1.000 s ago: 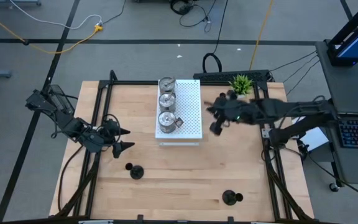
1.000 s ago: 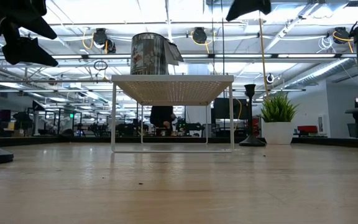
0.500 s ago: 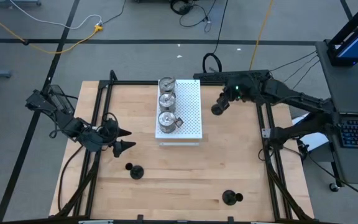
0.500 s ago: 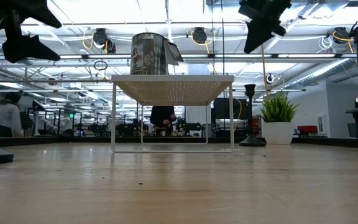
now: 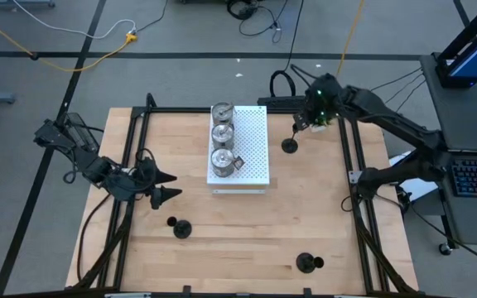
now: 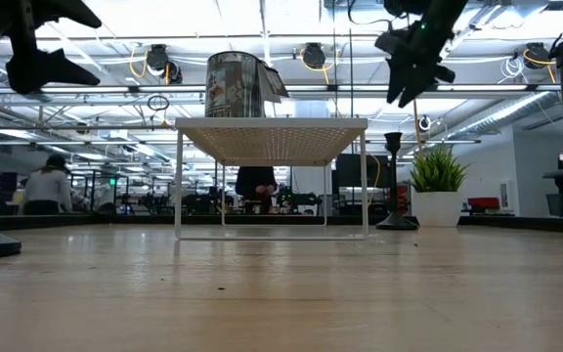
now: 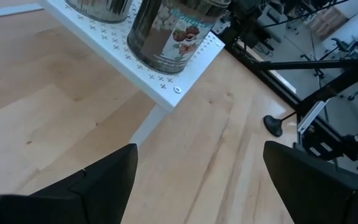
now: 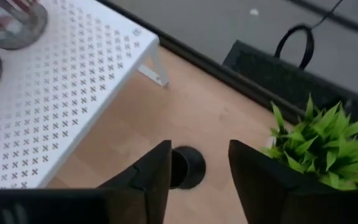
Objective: Pick & Place candle stick holders
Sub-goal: Put the top black candle holder on the shelf
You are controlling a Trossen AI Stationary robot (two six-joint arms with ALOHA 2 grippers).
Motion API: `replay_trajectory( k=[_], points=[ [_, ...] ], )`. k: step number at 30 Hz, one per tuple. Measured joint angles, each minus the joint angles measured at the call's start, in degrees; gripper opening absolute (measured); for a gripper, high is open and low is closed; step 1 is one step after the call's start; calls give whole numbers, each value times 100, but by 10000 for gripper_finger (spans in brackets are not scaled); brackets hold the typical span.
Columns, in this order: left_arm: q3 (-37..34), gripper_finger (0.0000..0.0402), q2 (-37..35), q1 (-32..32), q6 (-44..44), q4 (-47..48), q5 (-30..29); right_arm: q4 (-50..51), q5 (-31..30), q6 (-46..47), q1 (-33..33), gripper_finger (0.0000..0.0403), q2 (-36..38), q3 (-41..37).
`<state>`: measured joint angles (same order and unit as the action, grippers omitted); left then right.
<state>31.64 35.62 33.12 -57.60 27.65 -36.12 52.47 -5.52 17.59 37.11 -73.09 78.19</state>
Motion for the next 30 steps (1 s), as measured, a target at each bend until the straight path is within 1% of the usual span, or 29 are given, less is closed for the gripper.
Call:
replay_trajectory(
  k=[2,10,15,21,24,30],
  points=[
    [0,351,2,2,19,-43,0,55,128,63,91,163,-115,0],
    [0,351,0,1,55,-100,0,283,125,146,292,182,-597,0],
    [0,351,1,0,56,-98,0,285,131,148,336,191,-774,0],
    [0,351,2,0,72,-93,0,314,139,142,338,194,-958,0],
    [0,351,2,0,72,-93,0,295,287,138,338,193,-1070,0],
    [0,351,1,1,62,-93,0,272,271,124,338,188,-1270,2]
  ],
)
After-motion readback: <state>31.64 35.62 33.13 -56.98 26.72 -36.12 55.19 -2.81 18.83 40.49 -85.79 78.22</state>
